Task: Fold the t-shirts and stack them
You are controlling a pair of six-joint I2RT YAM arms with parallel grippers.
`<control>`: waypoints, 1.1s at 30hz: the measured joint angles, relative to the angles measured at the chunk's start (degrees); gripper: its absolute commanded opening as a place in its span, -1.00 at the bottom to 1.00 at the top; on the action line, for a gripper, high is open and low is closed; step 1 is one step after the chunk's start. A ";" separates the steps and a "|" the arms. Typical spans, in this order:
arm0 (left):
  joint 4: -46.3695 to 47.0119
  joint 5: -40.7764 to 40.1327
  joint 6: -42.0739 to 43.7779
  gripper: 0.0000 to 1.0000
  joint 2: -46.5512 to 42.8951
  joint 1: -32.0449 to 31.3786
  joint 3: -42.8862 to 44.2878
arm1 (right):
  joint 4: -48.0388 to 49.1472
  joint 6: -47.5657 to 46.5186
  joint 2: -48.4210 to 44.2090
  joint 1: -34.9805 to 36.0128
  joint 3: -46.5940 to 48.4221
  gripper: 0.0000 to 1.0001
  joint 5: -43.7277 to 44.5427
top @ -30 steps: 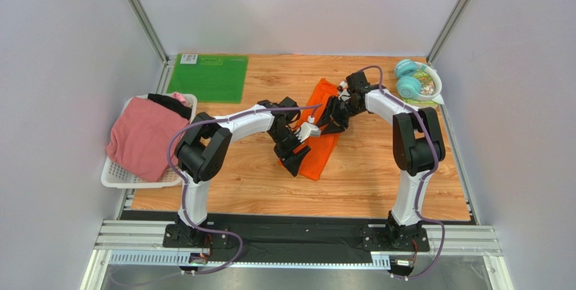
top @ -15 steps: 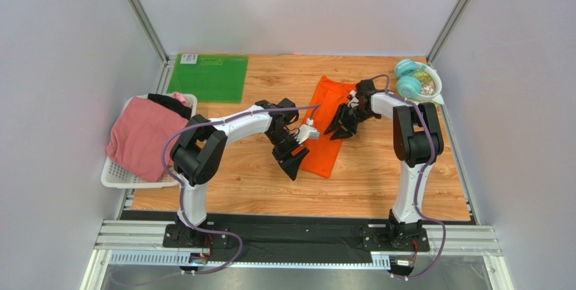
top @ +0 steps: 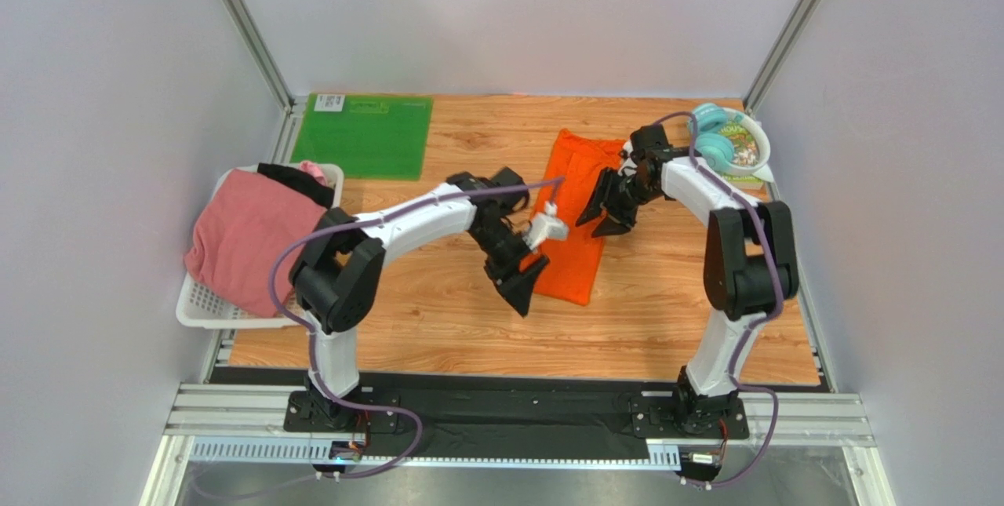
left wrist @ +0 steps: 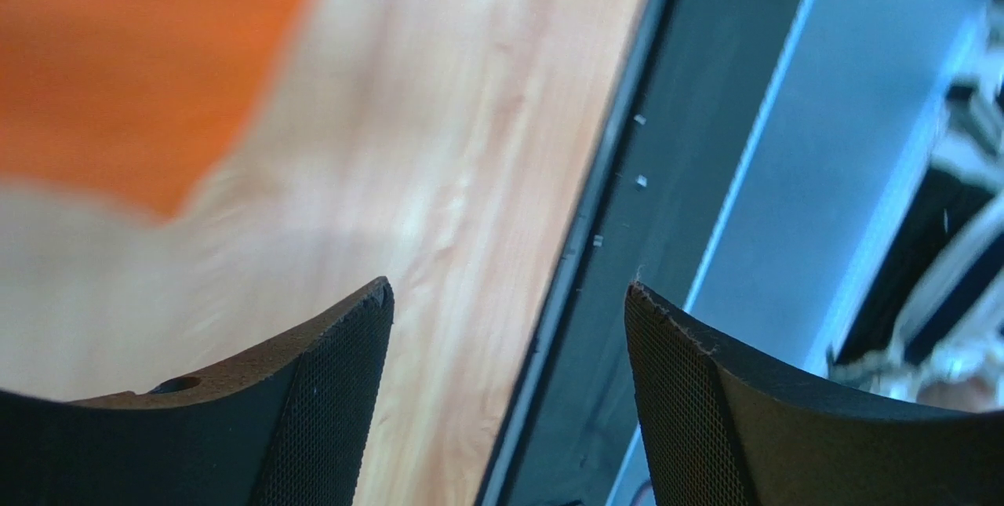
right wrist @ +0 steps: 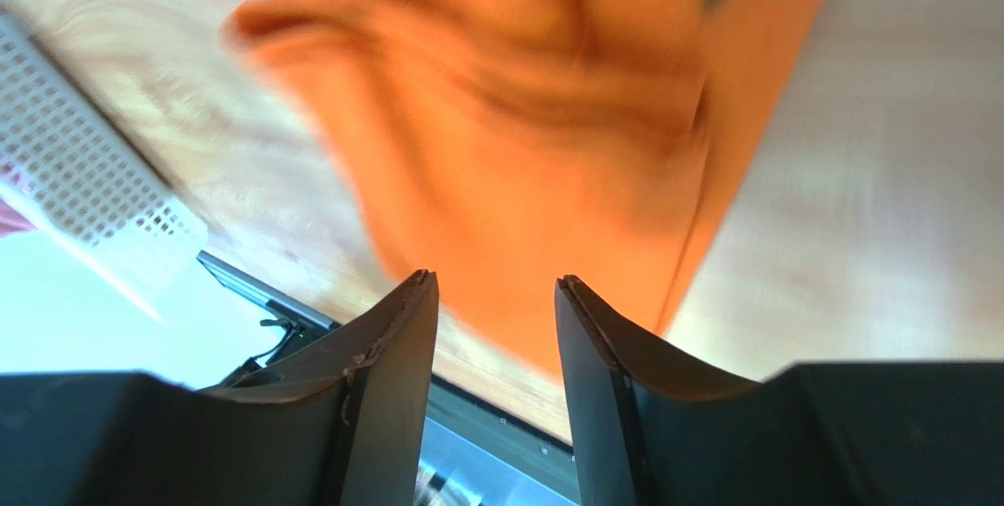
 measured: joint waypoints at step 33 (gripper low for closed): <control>6.73 -14.78 -21.57 0.71 7.26 8.98 2.16 | 16.96 13.88 -22.93 5.07 -37.62 0.00 1.81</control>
